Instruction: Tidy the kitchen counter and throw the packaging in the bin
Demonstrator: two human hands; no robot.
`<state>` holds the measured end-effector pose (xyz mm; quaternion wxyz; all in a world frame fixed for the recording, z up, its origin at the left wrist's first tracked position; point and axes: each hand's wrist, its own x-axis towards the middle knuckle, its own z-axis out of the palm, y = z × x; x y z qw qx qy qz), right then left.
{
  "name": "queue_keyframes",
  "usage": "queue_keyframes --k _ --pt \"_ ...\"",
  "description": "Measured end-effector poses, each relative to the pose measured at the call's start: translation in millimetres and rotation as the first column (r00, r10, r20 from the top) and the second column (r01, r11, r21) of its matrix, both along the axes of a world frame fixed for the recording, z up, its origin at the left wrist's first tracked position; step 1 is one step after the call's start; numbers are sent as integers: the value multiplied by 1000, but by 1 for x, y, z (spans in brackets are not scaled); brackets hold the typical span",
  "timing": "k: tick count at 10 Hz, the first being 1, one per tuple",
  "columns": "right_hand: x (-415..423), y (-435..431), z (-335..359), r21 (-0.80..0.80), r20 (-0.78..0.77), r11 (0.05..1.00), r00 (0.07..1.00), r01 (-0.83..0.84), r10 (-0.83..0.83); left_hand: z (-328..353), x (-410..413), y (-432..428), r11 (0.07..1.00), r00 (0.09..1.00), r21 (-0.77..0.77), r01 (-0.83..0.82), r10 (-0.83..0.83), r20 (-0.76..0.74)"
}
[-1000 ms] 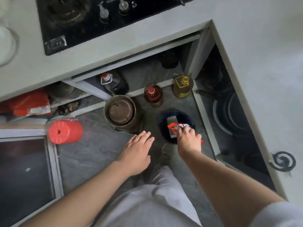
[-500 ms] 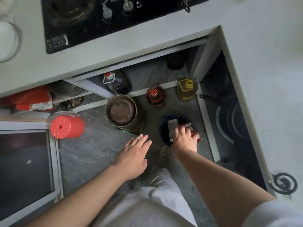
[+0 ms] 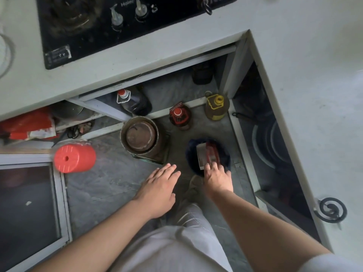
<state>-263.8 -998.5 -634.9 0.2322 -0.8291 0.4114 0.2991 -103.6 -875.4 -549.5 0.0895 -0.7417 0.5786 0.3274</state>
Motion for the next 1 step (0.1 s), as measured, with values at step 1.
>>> queue_keyframes --k 1 --pt "-4 6 -2 -19 7 1000 1000 0 0 4 -1 2 999 999 25 39 -39 -7"
